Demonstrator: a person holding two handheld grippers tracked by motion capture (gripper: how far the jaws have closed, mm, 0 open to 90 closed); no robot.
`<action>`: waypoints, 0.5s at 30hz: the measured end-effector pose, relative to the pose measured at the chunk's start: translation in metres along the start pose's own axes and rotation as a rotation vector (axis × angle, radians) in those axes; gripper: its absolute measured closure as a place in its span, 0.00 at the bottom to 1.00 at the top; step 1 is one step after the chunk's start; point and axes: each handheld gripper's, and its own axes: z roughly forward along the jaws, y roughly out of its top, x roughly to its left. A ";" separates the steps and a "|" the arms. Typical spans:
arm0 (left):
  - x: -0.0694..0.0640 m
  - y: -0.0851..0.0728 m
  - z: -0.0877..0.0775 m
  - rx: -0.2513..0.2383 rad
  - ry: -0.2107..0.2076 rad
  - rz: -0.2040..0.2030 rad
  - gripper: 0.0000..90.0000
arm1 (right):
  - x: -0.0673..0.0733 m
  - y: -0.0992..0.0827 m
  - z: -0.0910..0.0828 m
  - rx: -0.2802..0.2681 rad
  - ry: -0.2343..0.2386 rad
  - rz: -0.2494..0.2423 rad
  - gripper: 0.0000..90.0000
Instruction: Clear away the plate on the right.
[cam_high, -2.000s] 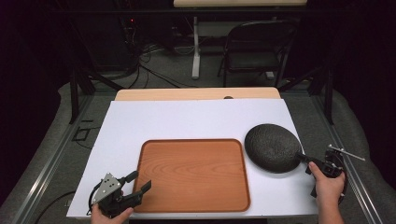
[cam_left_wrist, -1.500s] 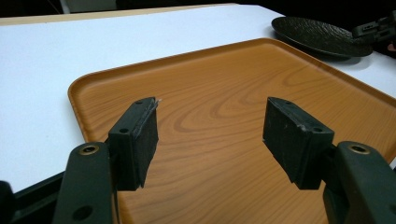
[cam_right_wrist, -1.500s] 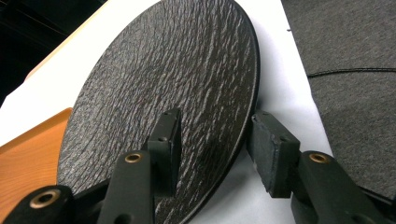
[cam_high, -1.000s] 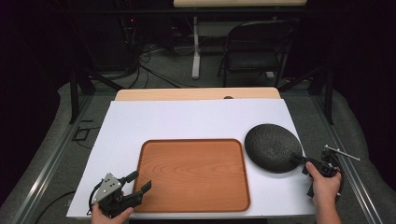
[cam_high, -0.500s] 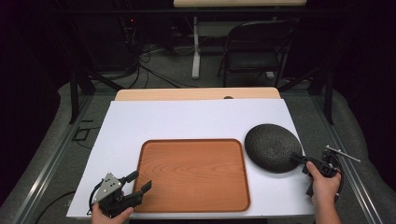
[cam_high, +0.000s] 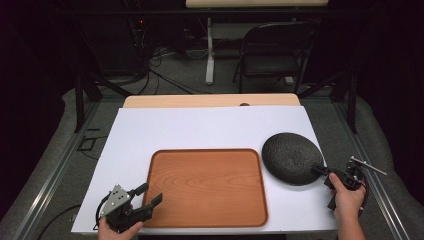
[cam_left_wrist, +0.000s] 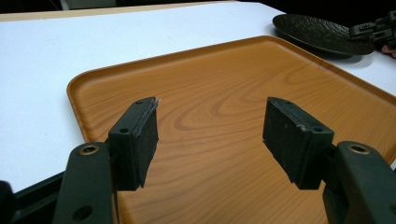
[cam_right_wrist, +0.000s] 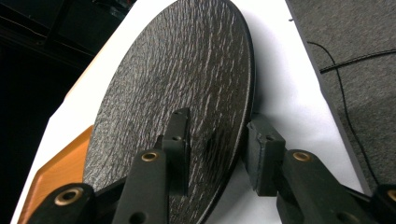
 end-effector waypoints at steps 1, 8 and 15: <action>0.000 0.000 0.000 0.000 0.000 0.000 0.40 | 0.000 0.000 0.000 0.004 0.002 0.004 0.72; 0.000 0.000 0.000 0.001 0.005 -0.002 0.40 | -0.001 0.001 0.001 0.007 0.011 0.011 0.72; 0.000 0.000 0.000 0.002 0.006 -0.002 0.40 | -0.002 0.001 0.001 0.006 0.013 0.017 0.72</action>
